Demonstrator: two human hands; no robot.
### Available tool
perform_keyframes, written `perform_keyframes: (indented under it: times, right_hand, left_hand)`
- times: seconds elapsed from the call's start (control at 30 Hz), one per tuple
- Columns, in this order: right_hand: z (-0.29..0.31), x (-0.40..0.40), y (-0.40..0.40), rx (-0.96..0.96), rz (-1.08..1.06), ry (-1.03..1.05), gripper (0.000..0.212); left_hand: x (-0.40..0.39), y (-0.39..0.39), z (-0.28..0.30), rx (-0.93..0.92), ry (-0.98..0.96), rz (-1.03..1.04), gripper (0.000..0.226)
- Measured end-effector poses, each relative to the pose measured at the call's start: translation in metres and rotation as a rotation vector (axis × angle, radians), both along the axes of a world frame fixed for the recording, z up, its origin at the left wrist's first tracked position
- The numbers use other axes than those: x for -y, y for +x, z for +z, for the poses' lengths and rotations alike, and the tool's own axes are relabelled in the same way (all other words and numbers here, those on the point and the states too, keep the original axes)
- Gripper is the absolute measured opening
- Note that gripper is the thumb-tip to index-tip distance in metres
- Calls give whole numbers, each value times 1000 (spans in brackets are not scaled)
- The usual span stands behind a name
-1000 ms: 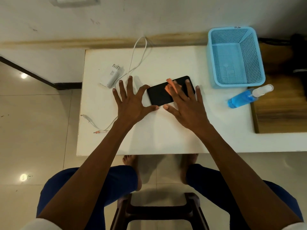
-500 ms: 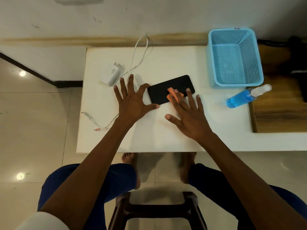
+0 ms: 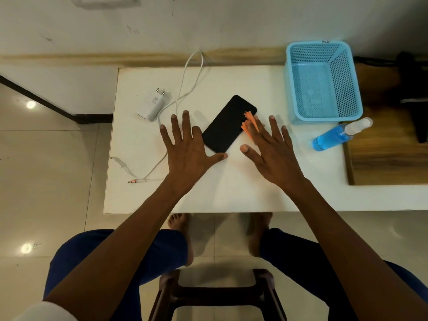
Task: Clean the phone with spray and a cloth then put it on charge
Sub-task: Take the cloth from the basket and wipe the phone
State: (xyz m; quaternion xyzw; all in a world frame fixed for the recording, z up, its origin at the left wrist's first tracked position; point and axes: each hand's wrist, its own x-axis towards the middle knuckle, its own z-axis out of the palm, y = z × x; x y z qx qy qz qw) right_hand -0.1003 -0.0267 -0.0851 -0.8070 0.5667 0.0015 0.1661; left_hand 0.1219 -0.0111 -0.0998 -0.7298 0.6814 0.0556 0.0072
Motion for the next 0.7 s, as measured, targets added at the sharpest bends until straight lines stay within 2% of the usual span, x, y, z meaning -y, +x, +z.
perform_keyframes:
  times: [0.1,0.23,0.33,0.47,0.63,0.7]
  right_hand:
    - [4,0,-6,-23,-3,24,88]
    - [12,1,-14,1,-18,42,90]
    - [15,-5,-19,16,-18,58,80]
    - [17,-8,-26,46,-21,82,79]
    - [17,-10,-32,75,-27,58,77]
    - [17,-14,-38,72,-29,63,77]
  left_hand:
    - [-3,0,5,-47,103,-39,103]
    - [-4,4,9,-183,181,-136,74]
    - [1,1,7,-208,216,-227,54]
    - [9,-8,3,-245,292,-337,46]
    - [31,-1,3,-333,201,-369,39]
    - [45,3,3,-328,135,-348,49]
